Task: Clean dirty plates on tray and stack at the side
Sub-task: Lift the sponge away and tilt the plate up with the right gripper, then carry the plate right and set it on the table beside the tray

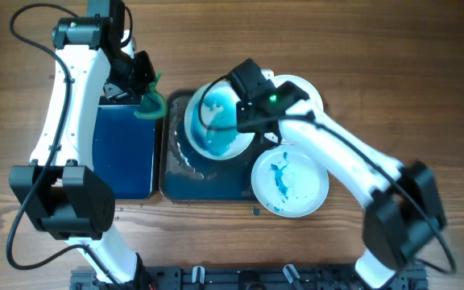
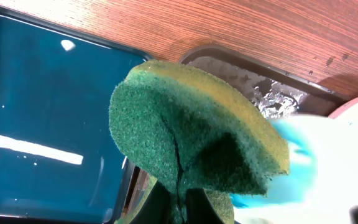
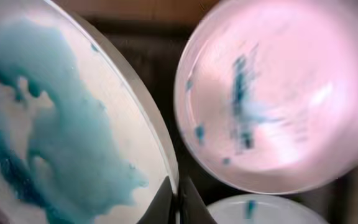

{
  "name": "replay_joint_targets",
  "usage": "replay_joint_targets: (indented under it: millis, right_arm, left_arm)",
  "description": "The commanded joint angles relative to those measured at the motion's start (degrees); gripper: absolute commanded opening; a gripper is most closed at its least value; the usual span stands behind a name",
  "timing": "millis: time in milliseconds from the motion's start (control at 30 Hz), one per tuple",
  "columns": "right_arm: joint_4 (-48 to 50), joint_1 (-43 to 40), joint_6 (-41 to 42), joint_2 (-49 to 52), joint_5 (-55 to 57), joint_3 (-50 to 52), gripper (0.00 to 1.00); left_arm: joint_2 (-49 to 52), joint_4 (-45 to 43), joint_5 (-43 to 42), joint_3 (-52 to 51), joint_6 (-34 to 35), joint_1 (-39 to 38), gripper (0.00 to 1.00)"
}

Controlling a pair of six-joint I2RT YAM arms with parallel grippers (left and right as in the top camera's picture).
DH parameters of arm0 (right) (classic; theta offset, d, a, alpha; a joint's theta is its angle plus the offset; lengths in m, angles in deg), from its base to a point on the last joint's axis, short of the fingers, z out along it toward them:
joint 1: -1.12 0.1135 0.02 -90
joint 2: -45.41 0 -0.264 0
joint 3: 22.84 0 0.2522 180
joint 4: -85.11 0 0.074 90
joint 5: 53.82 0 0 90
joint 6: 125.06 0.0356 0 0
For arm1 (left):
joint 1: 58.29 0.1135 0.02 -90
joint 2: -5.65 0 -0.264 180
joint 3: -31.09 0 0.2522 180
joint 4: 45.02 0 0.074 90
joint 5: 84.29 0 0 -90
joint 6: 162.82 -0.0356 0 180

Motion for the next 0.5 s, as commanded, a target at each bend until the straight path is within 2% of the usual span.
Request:
replay_joint_targets:
  millis: [0, 333, 467]
  right_arm:
    - [-3.0, 6.5, -2.0, -3.1, 25.8, -1.1, 0.04]
    - [-4.6, 23.2, 1.2, -3.2, 69.8, -1.1, 0.04]
    - [-3.6, 25.6, -2.4, -3.5, 72.1, -1.1, 0.04]
  left_arm:
    - [-1.4, 0.0, 0.5, 1.4, -1.2, 0.3, 0.04]
    - [-1.4, 0.0, 0.5, 1.4, -1.2, 0.0, 0.04]
    - [-1.4, 0.0, 0.5, 1.4, -1.2, 0.0, 0.04]
